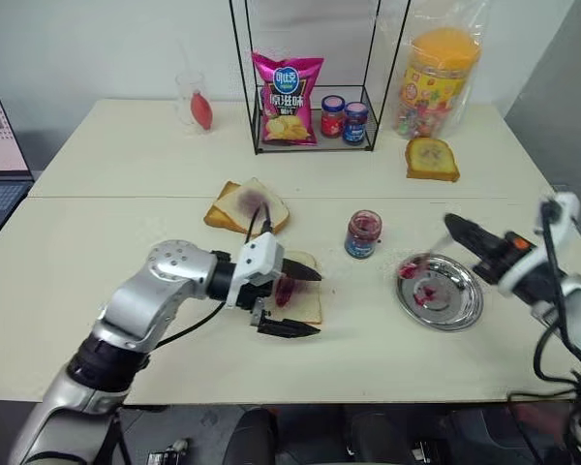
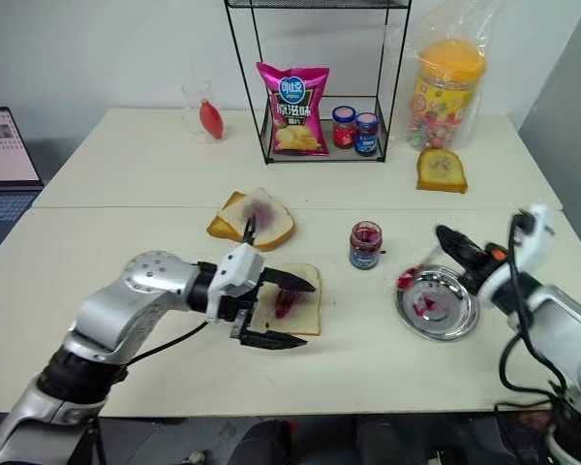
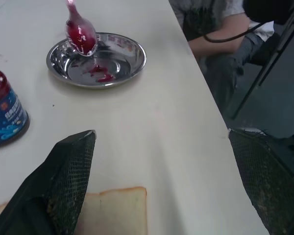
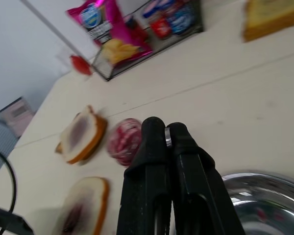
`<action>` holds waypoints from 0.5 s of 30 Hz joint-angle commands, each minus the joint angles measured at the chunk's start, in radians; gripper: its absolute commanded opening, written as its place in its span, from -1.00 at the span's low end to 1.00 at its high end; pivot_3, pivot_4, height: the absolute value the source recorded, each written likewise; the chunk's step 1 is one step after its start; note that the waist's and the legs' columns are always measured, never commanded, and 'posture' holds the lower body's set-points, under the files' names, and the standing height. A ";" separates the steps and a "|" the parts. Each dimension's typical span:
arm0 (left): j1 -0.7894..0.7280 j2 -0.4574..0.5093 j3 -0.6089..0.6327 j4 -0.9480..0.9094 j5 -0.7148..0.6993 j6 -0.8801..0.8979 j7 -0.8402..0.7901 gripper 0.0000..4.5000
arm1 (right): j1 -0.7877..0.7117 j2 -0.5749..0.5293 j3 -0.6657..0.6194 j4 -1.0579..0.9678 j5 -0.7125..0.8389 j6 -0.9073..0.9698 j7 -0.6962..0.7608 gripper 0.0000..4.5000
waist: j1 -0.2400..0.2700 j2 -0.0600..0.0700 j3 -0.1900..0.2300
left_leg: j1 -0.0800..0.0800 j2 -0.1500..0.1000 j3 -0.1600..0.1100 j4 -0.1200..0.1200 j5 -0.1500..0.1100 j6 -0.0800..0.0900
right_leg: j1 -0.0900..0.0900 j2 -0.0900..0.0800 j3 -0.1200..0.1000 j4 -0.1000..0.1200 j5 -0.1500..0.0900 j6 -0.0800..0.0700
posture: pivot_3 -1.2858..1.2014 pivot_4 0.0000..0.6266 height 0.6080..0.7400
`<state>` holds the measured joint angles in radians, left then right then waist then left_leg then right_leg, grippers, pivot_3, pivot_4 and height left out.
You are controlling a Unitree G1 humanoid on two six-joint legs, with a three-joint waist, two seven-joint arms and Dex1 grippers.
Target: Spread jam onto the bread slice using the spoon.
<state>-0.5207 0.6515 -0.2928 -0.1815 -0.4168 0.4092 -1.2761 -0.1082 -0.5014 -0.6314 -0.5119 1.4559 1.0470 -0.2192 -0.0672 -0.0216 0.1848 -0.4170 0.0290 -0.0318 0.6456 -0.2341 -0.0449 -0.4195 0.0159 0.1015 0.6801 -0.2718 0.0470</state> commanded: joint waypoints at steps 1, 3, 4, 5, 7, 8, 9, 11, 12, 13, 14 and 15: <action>-0.037 -0.066 -0.037 0.052 0.077 -0.086 0.033 1.00 | 0.097 0.034 -0.043 -0.005 -0.072 -0.125 0.029 -0.99 | 0.004 0.000 0.000 | 0.001 0.000 0.000 0.000 0.000 0.000 | 0.001 0.000 0.000 0.000 0.000 0.000 | 0.03 -0.52 1.00; -0.035 -0.089 -0.040 0.074 0.102 -0.117 0.042 1.00 | 0.122 0.040 -0.021 0.004 -0.109 -0.160 0.051 -0.99 | -0.001 0.000 0.000 | 0.001 0.000 0.000 0.001 0.000 0.001 | 0.001 0.000 0.001 0.000 0.000 0.001 | 0.03 -0.52 1.00; -0.035 -0.110 -0.044 0.085 0.108 -0.121 0.055 1.00 | 0.129 0.060 -0.002 0.037 -0.146 -0.188 0.073 -0.99 | -0.004 0.001 -0.001 | 0.002 0.000 0.002 0.001 0.001 0.001 | 0.001 0.000 0.002 0.001 0.001 0.001 | 0.03 -0.52 1.00; -0.035 -0.126 -0.047 0.093 0.113 -0.124 0.063 1.00 | 0.134 0.074 0.012 0.061 -0.173 -0.210 0.090 -0.99 | -0.006 0.001 -0.001 | 0.002 0.000 0.002 0.001 0.001 0.001 | 0.001 0.000 0.003 0.001 0.001 0.001 | 0.03 -0.52 1.00; -0.034 -0.147 -0.046 0.096 0.118 -0.120 0.077 1.00 | 0.131 0.105 0.026 0.104 -0.197 -0.248 0.110 -0.99 | -0.006 0.001 -0.001 | 0.002 0.000 0.002 0.001 0.002 0.003 | 0.001 0.000 0.003 0.001 0.002 0.001 | 0.03 -0.52 1.00; -0.034 -0.151 -0.044 0.095 0.119 -0.119 0.079 1.00 | 0.129 0.112 0.028 0.113 -0.200 -0.259 0.115 -0.99 | -0.006 0.001 -0.001 | 0.002 0.000 0.002 0.001 0.002 0.003 | 0.001 0.000 0.003 0.001 0.002 0.001 | 0.03 -0.52 1.00; -0.034 -0.156 -0.040 0.093 0.120 -0.115 0.085 1.00 | 0.126 0.118 0.032 0.127 -0.204 -0.270 0.126 -0.99 | -0.005 0.001 -0.001 | 0.002 0.000 0.002 0.001 0.002 0.003 | 0.001 0.000 0.002 0.001 0.002 0.001 | 0.03 -0.52 1.00; -0.031 -0.162 -0.036 0.087 0.123 -0.110 0.094 1.00 | 0.115 0.131 0.041 0.159 -0.210 -0.291 0.144 -0.99 | -0.005 0.002 -0.001 | 0.002 0.000 0.002 0.001 0.002 0.003 | 0.001 0.000 0.002 0.001 0.002 0.001 | 0.03 -0.52 1.00; -0.028 -0.164 -0.036 0.083 0.123 -0.107 0.099 1.00 | 0.108 0.138 0.045 0.176 -0.211 -0.301 0.152 -0.99 | -0.005 0.002 -0.001 | 0.002 0.000 0.002 0.001 0.002 0.003 | 0.001 0.000 0.002 0.001 0.002 0.001 | 0.03 -0.52 1.00; -0.022 -0.162 -0.036 0.074 0.122 -0.104 0.102 1.00 | 0.106 0.142 0.053 0.187 -0.218 -0.308 0.161 -0.99 | -0.005 0.002 -0.001 | 0.002 0.000 0.002 0.001 0.002 0.003 | 0.001 0.000 0.002 0.001 0.002 0.001 | 0.03 -0.52 1.00; -0.018 -0.160 -0.035 0.068 0.121 -0.102 0.104 1.00 | 0.105 0.145 0.059 0.193 -0.224 -0.313 0.168 -0.99 | -0.005 0.002 -0.001 | 0.002 0.000 0.002 0.001 0.002 0.003 | 0.001 0.000 0.002 0.001 0.002 0.001 | 0.03 -0.52 1.00; -0.013 -0.159 -0.033 0.063 0.122 -0.100 0.112 1.00 | 0.104 0.146 0.073 0.216 -0.250 -0.322 0.184 -0.99 | -0.005 0.002 -0.001 | 0.002 0.000 0.002 0.001 0.002 0.003 | 0.001 0.000 0.002 0.001 0.002 0.001 | 0.03 -0.52 1.00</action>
<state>-0.5399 0.4966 -0.3455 -0.0735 -0.2912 0.3064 -1.1783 0.0032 -0.3563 -0.5679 -0.3056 1.2341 0.7494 -0.0653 -0.0723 -0.0195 0.1835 -0.4150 0.0288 -0.0299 0.6461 -0.2321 -0.0416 -0.4183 0.0160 0.1036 0.6807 -0.2700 0.0482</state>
